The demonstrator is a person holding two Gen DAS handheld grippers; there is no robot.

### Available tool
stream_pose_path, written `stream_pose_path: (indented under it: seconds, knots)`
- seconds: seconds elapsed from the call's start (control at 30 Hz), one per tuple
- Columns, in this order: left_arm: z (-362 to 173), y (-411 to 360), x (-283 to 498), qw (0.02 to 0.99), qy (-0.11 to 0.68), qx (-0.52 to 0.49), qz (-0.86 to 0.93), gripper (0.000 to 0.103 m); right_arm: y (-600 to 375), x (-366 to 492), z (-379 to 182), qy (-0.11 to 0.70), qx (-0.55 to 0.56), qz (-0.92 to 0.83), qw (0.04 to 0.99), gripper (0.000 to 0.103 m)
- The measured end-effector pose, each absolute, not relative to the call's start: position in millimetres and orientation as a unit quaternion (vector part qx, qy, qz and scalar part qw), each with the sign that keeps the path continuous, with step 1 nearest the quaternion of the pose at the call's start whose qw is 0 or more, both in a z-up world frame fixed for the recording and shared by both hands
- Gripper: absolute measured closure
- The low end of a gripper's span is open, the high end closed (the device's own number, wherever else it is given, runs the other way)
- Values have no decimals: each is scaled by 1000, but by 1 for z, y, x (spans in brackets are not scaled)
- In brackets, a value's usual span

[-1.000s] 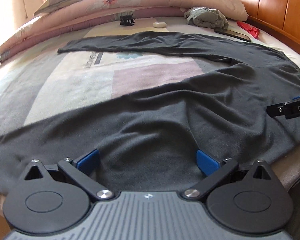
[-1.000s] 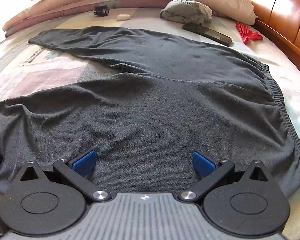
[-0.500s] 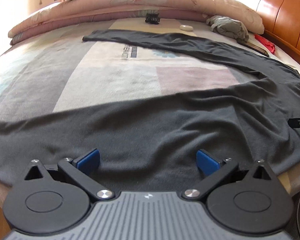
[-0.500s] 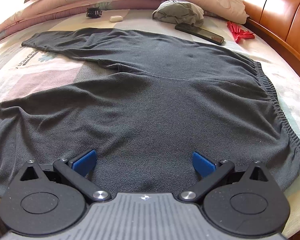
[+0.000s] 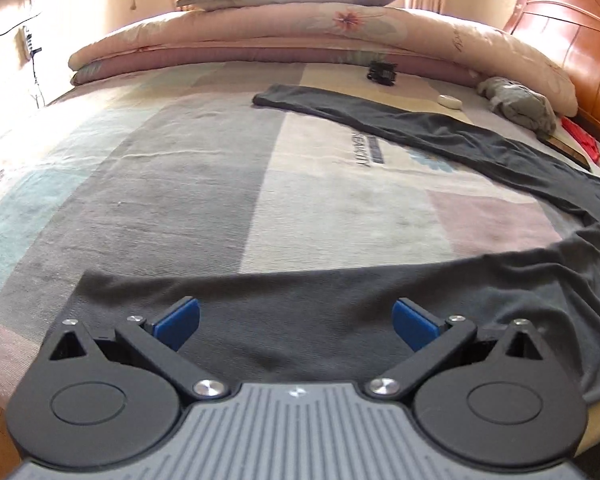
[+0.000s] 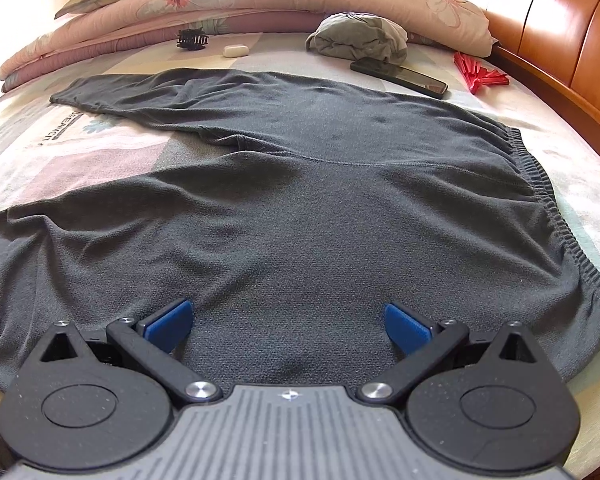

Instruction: Fold clothes

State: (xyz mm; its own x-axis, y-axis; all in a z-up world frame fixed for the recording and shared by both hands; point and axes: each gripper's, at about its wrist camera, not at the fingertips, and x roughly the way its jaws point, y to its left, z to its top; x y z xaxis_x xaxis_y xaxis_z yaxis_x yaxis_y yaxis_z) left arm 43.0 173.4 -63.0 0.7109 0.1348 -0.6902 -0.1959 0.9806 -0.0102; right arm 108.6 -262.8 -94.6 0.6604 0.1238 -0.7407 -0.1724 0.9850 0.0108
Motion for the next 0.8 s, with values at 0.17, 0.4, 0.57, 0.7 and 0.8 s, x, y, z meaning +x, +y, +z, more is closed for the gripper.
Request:
stream_pose_path:
  seconds: [0.17,0.4,0.57,0.7,0.8]
  knots:
    - [-89,227,50,908,387,-63,149,0,-265,108,-95,402,-31,86,911,0]
    - [-75,220,43,904,388,-29,178,1,-266,105,-96,396,-34,93,913,0]
    - [-66,153,33,923,380,19,49,1,-266,103,-98,386,-34,95,917,0]
    - [-77,97,25,921,378,78,-47,1,-268,101,-99,379,-36,100,919,0]
    - [-85,79,22,916,388,87,-61,1,-270,99,-99,374,-36,108,920,0]
